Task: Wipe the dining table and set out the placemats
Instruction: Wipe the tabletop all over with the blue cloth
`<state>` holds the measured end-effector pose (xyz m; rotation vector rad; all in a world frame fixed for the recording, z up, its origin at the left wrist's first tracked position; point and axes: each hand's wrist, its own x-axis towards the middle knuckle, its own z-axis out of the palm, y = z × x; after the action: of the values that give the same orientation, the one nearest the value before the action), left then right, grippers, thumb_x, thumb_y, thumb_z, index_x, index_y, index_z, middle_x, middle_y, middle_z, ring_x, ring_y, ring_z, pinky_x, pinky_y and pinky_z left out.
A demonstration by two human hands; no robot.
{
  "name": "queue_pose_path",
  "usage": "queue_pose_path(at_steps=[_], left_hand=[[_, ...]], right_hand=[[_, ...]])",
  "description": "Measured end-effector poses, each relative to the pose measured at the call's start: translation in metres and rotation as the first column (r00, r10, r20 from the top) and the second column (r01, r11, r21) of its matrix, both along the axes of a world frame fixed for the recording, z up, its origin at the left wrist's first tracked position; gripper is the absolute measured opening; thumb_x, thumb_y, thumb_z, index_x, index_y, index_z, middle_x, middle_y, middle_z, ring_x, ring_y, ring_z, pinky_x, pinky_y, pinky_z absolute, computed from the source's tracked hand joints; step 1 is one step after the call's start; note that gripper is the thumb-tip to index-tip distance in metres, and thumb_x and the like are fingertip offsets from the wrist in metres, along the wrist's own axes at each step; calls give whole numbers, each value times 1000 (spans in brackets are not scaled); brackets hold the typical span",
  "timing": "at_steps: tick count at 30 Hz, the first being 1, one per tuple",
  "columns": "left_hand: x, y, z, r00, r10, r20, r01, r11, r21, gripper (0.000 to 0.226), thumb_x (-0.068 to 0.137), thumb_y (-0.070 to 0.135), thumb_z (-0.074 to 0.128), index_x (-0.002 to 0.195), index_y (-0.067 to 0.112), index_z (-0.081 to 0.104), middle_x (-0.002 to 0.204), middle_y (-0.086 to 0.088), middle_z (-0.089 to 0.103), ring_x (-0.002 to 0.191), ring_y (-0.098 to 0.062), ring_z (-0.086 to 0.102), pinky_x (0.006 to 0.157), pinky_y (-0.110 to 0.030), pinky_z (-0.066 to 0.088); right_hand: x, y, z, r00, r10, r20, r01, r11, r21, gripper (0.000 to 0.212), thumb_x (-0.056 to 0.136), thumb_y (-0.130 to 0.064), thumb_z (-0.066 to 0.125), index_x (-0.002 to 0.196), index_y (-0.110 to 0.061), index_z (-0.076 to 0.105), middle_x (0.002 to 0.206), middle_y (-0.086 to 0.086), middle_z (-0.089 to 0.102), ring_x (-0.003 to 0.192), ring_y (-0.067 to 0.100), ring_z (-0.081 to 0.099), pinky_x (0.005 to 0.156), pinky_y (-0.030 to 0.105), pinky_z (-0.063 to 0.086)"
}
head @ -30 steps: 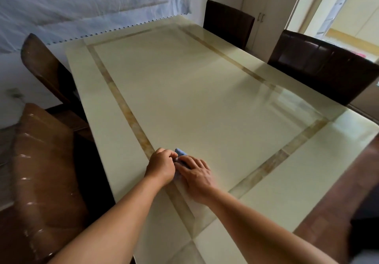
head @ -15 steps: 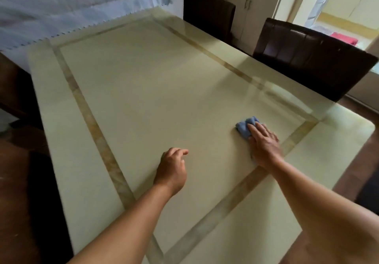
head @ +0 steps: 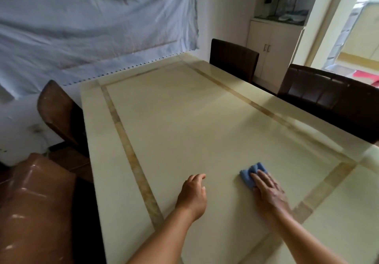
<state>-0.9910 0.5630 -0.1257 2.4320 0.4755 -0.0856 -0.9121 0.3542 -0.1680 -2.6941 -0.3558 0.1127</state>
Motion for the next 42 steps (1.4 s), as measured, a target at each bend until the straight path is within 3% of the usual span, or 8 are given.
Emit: queue_pose_path(at_steps=[6, 10, 13, 18, 21, 28, 33, 42], left_hand=[[-37, 28, 14, 999, -42, 16, 43, 999, -34, 43, 95, 16, 37, 138, 13, 38, 143, -9, 41, 131, -21, 40, 108, -28, 32], [-67, 54, 28, 999, -34, 36, 37, 996, -77, 43, 95, 16, 35, 138, 13, 39, 143, -8, 42, 131, -20, 41, 106, -27, 33], [-82, 73, 43, 997, -24, 75, 32, 994, -100, 42, 96, 18, 34, 138, 14, 39, 142, -7, 43, 130, -19, 41, 105, -26, 33], [-89, 92, 75, 986, 0, 165, 20, 993, -119, 41, 97, 18, 33, 138, 13, 39, 141, -8, 45, 129, -19, 43, 104, -25, 33], [-88, 97, 90, 975, 7, 223, 19, 993, -113, 41, 97, 18, 33, 137, 12, 40, 141, -8, 45, 129, -19, 42, 106, -26, 32], [-80, 113, 129, 953, 35, 302, -19, 998, -56, 40, 98, 20, 33, 137, 12, 41, 140, -9, 46, 128, -20, 44, 104, -26, 34], [-87, 134, 149, 952, 41, 305, -39, 999, -14, 39, 97, 19, 35, 134, 10, 43, 137, -11, 49, 125, -23, 46, 101, -27, 35], [-113, 221, 183, 936, -25, 350, 32, 999, -15, 37, 97, 16, 35, 131, 8, 46, 135, -13, 50, 123, -24, 47, 102, -28, 36]], right_hand=[[-99, 93, 5, 994, 109, -29, -104, 984, 147, 36, 97, -27, 44, 132, -34, 53, 145, -12, 42, 136, 12, 31, 108, 20, 22], [-147, 139, 14, 983, 172, -61, -158, 970, 186, 29, 93, -32, 53, 119, -43, 61, 130, -22, 53, 114, 10, 41, 86, 17, 32], [-166, 158, 23, 979, 206, -2, -205, 977, 66, 18, 84, -36, 62, 97, -43, 71, 112, -11, 63, 98, 10, 53, 80, 25, 42], [-172, 192, 60, 998, 48, -44, -33, 954, 299, 28, 96, -29, 46, 114, -42, 63, 112, -12, 63, 95, 15, 57, 53, 13, 36], [-162, 206, 82, 998, -16, -64, 42, 907, 419, 31, 96, -23, 41, 108, -40, 65, 105, -16, 63, 95, 17, 57, 60, 20, 36], [-131, 227, 122, 996, -88, 5, 72, 841, 536, 34, 96, -17, 43, 117, -34, 63, 125, -8, 61, 106, 19, 56, 81, 26, 43], [-125, 253, 142, 996, -77, 40, 43, 837, 545, 31, 96, -20, 45, 117, -33, 63, 117, -4, 64, 105, 20, 55, 73, 23, 33], [-143, 340, 168, 991, -109, 83, 42, 822, 568, 30, 95, -23, 44, 115, -35, 63, 109, -1, 67, 97, 25, 61, 73, 28, 44]])
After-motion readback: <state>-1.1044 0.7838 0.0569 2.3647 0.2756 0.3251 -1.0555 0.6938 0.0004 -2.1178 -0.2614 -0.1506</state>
